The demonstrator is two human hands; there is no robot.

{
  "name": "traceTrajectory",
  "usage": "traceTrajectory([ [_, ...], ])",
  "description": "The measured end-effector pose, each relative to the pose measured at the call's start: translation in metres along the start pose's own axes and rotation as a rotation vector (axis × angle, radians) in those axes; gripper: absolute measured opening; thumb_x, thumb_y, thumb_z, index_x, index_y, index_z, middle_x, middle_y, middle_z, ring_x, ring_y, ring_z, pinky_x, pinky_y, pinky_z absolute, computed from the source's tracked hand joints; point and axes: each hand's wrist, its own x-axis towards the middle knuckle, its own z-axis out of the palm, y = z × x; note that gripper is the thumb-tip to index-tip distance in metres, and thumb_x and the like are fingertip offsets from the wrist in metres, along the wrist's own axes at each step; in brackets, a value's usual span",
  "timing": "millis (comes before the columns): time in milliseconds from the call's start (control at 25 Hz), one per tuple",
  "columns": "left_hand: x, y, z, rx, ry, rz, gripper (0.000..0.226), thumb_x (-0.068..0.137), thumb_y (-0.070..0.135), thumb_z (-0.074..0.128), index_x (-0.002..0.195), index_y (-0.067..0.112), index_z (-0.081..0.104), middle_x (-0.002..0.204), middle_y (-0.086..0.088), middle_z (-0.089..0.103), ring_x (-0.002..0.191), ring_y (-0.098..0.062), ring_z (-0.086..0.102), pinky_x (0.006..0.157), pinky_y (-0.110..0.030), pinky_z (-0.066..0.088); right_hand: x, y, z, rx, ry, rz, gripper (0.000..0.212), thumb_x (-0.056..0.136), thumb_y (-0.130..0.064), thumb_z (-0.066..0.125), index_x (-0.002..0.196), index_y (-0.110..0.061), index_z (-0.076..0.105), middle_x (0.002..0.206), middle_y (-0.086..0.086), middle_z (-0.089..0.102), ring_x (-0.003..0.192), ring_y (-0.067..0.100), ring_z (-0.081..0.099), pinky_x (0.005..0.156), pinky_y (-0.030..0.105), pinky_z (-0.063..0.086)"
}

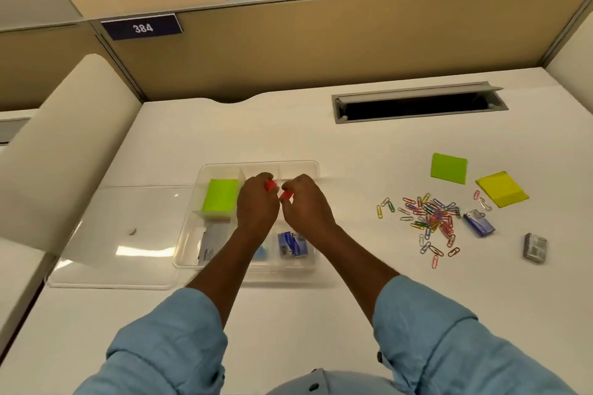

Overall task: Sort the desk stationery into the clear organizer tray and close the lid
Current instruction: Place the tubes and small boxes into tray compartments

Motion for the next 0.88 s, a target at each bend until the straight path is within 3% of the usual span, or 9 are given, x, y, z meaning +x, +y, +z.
traceTrajectory([
  [200,0.013,-0.042,-0.026,-0.035,-0.060,0.047,0.019,0.082,-0.001,0.054,0.096,0.002,0.067,0.093,-0.020,0.067,0.090,-0.032,0.060,0.078,-0.038,0.045,0.019,-0.035,0.041,-0.072,-0.085,-0.012,0.013,0.084,-0.006,0.059,0.097,-0.008,0.062,0.100,0.011,0.056,0.090,0.025,0.058,0.071,0.029,0.045],
  [360,0.021,-0.063,-0.024,-0.012,-0.137,0.062,0.020,0.081,-0.004,0.055,0.096,0.000,0.067,0.093,-0.022,0.065,0.090,-0.031,0.058,0.076,-0.036,0.043,0.023,-0.040,0.060,-0.119,-0.124,0.001,0.025,0.080,0.001,0.060,0.104,-0.007,0.060,0.105,0.011,0.059,0.097,0.024,0.056,0.081,0.031,0.047],
  [480,0.025,-0.066,-0.020,-0.058,-0.177,0.047,0.019,0.082,-0.003,0.056,0.096,0.001,0.067,0.093,-0.018,0.069,0.086,-0.026,0.061,0.070,-0.025,0.038,0.026,-0.037,0.065,-0.151,-0.149,0.020,0.029,0.078,0.003,0.059,0.104,-0.010,0.061,0.107,0.009,0.062,0.100,0.024,0.058,0.085,0.035,0.049],
  [640,0.031,-0.072,-0.015,-0.034,-0.200,0.026,0.032,0.083,-0.003,0.058,0.114,0.003,0.060,0.110,-0.016,0.063,0.105,-0.029,0.058,0.084,-0.027,0.040,0.028,-0.033,0.062,-0.141,-0.156,0.011,0.038,0.080,-0.002,0.065,0.116,-0.010,0.060,0.117,0.010,0.060,0.107,0.026,0.055,0.093,0.037,0.047],
  [880,0.023,-0.052,-0.005,-0.018,-0.136,0.111,0.018,0.084,0.008,0.060,0.100,0.003,0.068,0.102,-0.015,0.065,0.098,-0.027,0.058,0.082,-0.025,0.038,0.020,-0.016,0.044,-0.198,-0.014,0.049,0.036,0.082,-0.010,0.065,0.118,-0.010,0.058,0.119,0.009,0.059,0.109,0.027,0.054,0.093,0.037,0.047],
])
